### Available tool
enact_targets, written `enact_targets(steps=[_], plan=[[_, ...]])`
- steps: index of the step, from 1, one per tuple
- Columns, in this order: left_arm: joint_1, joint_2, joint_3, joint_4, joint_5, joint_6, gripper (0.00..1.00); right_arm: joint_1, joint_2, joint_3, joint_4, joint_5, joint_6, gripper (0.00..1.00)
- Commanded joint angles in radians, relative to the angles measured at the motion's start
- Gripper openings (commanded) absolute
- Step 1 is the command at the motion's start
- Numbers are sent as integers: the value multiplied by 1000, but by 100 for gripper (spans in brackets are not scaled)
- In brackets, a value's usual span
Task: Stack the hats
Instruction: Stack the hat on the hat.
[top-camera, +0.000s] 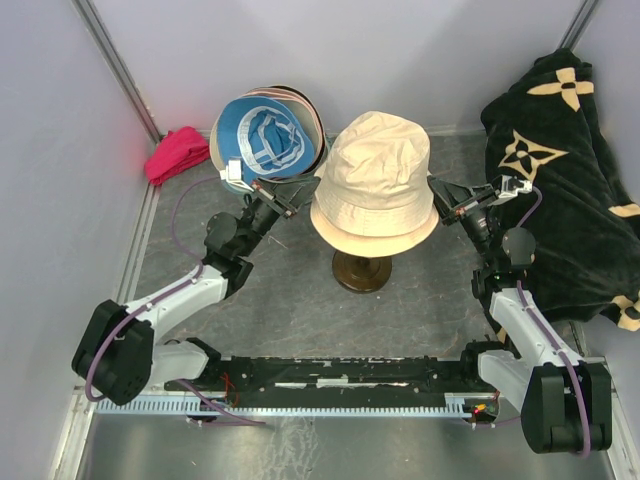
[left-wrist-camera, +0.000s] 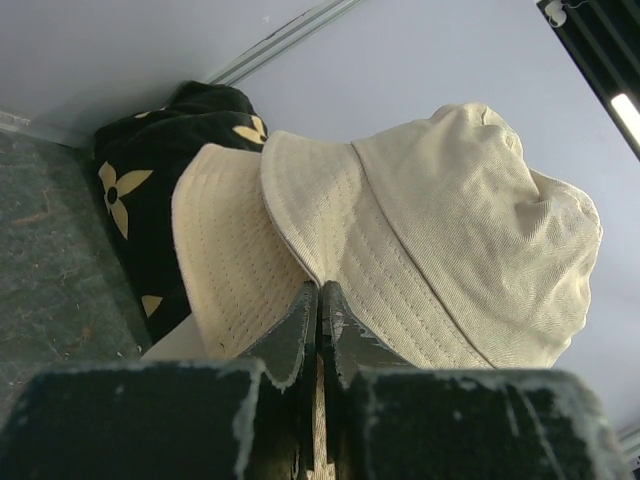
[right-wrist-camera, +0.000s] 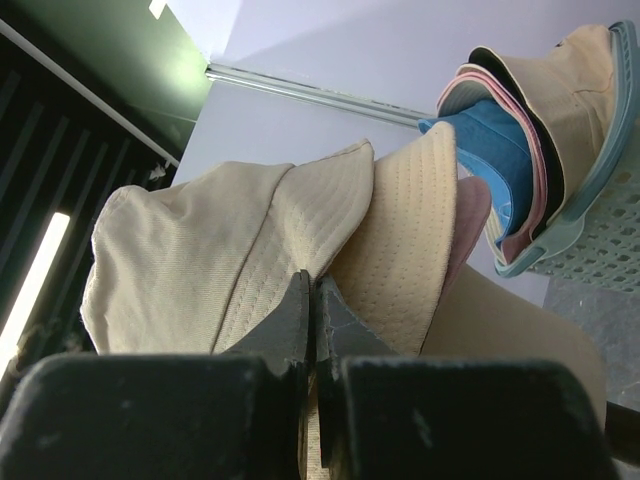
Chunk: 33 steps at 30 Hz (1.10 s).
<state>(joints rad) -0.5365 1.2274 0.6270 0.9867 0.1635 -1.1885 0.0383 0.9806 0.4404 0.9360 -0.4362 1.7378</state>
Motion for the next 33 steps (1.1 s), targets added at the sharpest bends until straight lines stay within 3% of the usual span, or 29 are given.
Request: enact_targets(steps=[1,33], plan=[[10,43,-62,-161,-2,30,3,-38,14,-69,-133,16,-75,2],[-7,90,-103,-156,-7,61,3,-43,12,-99,-172,12,-119,1]])
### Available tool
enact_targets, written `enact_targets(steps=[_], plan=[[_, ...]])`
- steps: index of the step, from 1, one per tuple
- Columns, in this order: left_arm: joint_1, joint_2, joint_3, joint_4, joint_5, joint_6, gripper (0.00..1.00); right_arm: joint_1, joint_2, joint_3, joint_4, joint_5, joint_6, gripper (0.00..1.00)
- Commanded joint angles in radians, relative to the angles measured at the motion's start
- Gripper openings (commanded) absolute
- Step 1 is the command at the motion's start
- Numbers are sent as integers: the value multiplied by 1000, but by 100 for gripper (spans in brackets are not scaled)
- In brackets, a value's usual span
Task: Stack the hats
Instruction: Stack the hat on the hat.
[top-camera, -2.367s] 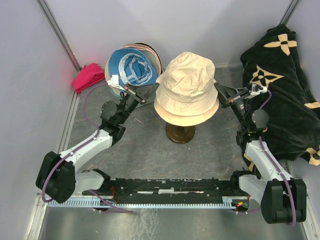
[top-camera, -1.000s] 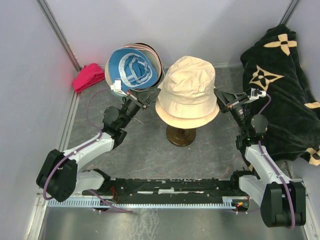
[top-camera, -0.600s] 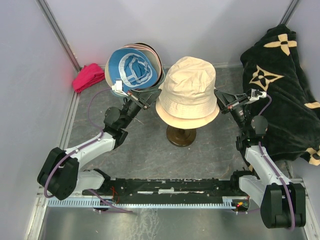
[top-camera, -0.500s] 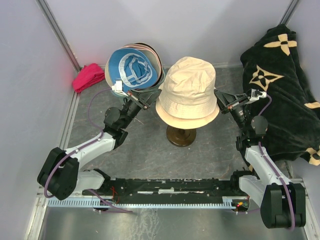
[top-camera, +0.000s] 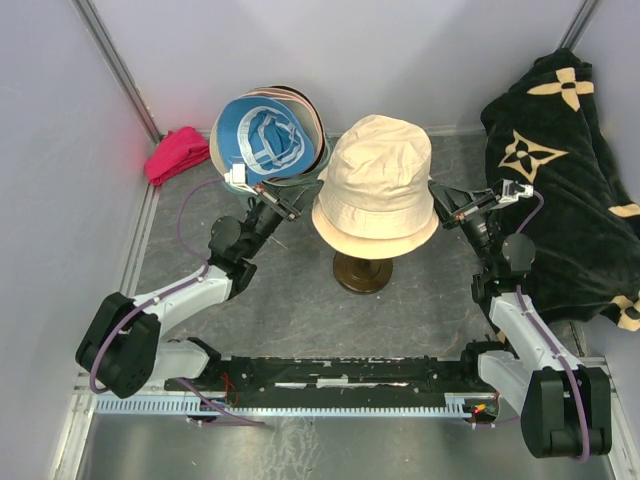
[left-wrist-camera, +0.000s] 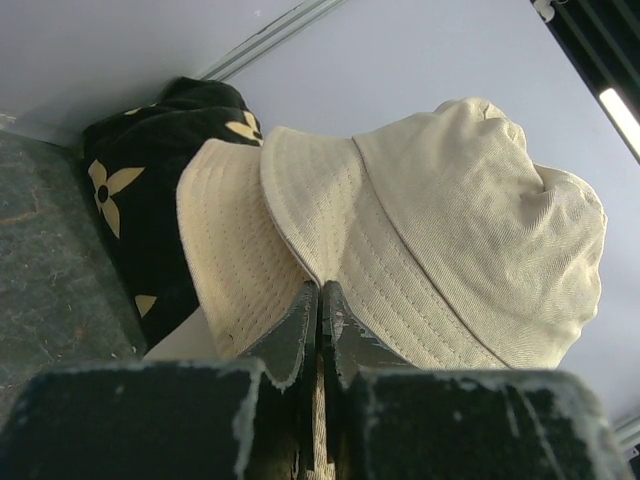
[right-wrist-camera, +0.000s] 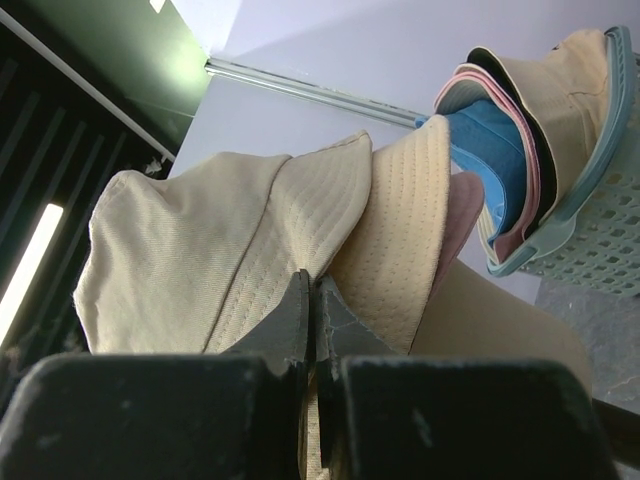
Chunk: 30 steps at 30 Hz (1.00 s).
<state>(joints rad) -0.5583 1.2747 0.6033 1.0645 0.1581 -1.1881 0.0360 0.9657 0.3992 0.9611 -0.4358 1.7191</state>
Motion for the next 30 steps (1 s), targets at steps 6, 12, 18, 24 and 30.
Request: enact_targets(steps=[6,12,18,24,30], plan=[[15,42,-41,-218,24,62,5,-42,36,21,-218,-10,-132,10],[15,21,-23,-192,37,51,22,-42,43,51,-180,-24,-122,35],[15,-22,-33,-203,15,50,36,-45,16,58,-187,-21,-122,43],[18,-87,-37,-255,-18,69,40,-51,-11,45,-208,-1,-119,47],[25,-208,-43,-404,-101,111,42,-62,-33,35,-254,36,-126,48]])
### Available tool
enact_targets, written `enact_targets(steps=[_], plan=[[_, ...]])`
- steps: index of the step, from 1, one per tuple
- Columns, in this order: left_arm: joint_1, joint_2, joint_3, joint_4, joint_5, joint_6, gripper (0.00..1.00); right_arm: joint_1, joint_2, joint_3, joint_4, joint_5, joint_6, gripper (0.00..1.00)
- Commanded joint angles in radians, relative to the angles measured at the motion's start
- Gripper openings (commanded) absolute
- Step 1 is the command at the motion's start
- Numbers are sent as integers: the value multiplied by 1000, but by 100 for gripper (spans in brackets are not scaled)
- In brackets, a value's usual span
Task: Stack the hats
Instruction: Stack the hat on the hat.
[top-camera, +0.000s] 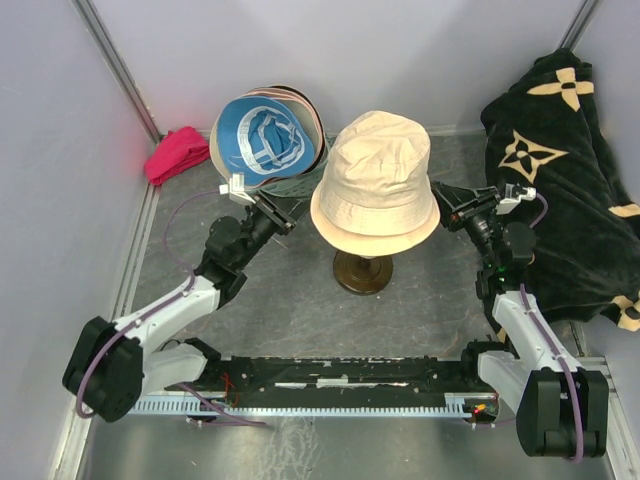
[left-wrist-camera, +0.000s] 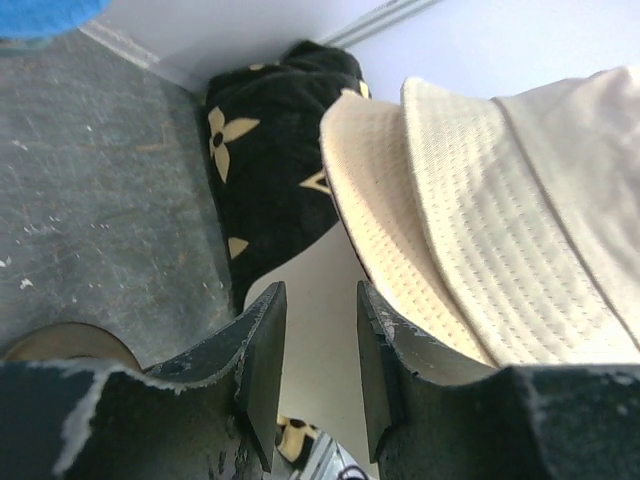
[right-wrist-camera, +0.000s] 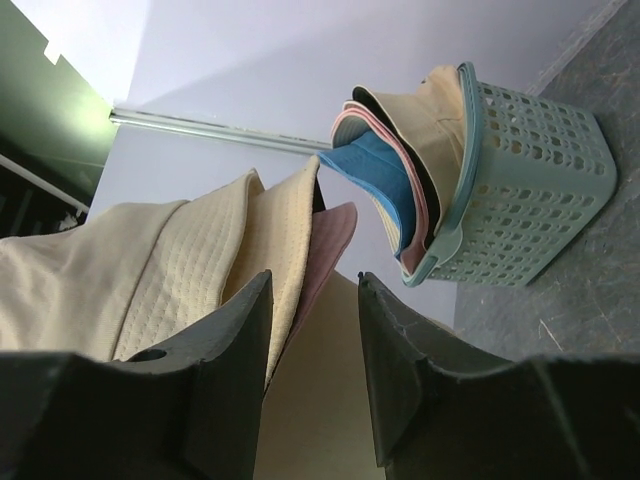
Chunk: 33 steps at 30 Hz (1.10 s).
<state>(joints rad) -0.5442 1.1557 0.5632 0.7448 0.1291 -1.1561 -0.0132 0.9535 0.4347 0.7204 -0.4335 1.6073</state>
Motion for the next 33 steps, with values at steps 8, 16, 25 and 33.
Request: enact_targets(steps=[8,16,25,33], plan=[[14,-264,1,-227,-198,126,47,-21,-33,45,-80,85,-53,49],[14,-284,70,-239,-154,135,48,-21,-97,129,-216,151,-121,50],[15,-244,137,-206,-39,148,49,-16,-217,200,-402,202,-184,50],[16,-255,138,-261,-57,165,50,-12,-374,183,-664,207,-287,54]])
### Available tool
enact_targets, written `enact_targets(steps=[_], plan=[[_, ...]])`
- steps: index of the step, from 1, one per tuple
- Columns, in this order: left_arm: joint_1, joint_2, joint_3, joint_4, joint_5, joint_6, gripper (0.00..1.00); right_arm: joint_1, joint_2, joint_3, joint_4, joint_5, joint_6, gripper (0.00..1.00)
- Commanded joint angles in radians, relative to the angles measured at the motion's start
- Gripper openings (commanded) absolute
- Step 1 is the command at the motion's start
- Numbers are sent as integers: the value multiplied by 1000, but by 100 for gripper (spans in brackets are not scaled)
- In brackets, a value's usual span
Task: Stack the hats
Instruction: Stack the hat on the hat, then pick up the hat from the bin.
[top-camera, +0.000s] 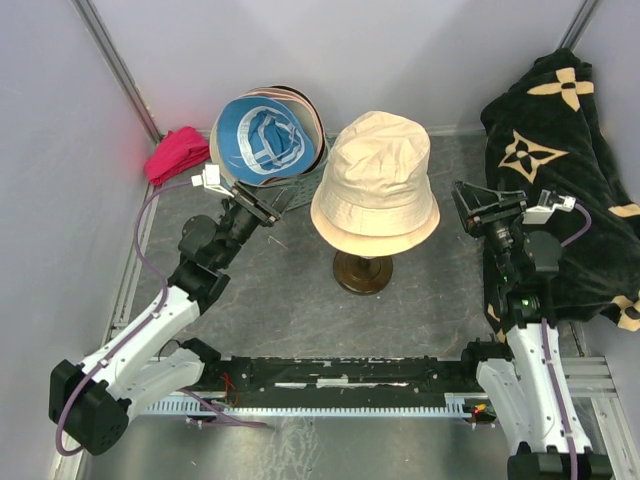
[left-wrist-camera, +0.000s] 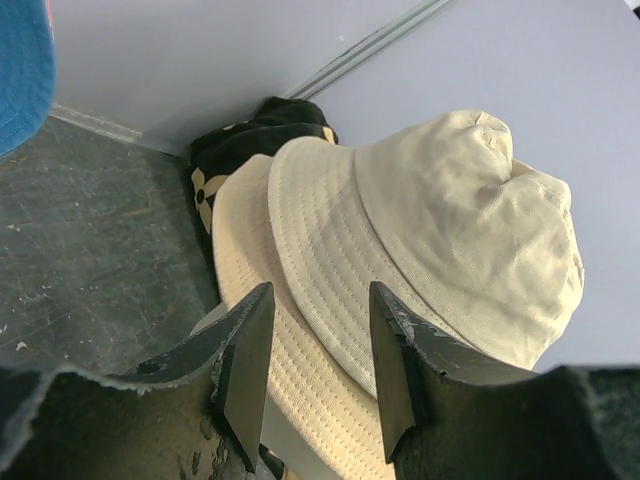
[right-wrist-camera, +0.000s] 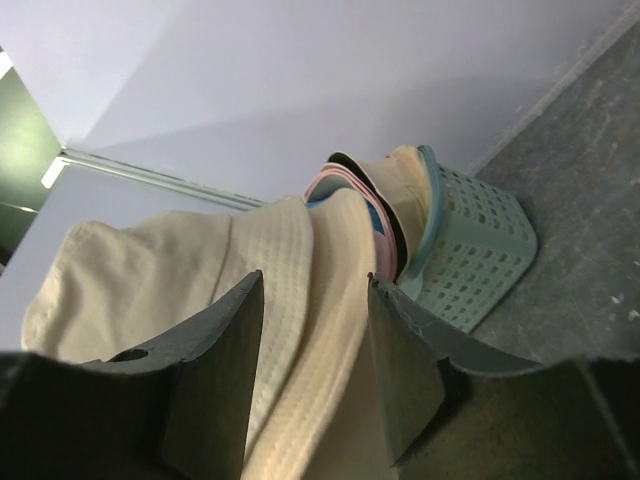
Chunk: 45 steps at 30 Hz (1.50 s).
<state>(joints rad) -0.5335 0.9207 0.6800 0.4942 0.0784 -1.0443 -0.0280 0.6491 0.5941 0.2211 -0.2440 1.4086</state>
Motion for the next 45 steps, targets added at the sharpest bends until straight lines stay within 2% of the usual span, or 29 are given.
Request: enact_targets(steps=[1,8,18,23,26,29,34,45], plan=[[6,-23,14,-18,-14,53,50,3,-88,11,-186,17,-95,54],[13,-57,2,-109,-155,61,51,3,-201,-26,-436,19,-292,54],[51,-1,83,-262,-367,85,53,8,-251,-44,-634,-14,-546,54],[134,79,157,-306,-337,155,54,19,-271,-57,-701,-45,-659,53],[143,134,199,-294,-334,249,55,26,-260,-43,-740,-48,-721,52],[149,194,264,-310,-332,340,56,43,-205,-3,-814,-2,-795,52],[167,313,396,-332,-278,393,56,72,-131,76,-886,109,-850,52],[181,599,860,-519,-234,430,60,88,-114,102,-873,115,-831,52]])
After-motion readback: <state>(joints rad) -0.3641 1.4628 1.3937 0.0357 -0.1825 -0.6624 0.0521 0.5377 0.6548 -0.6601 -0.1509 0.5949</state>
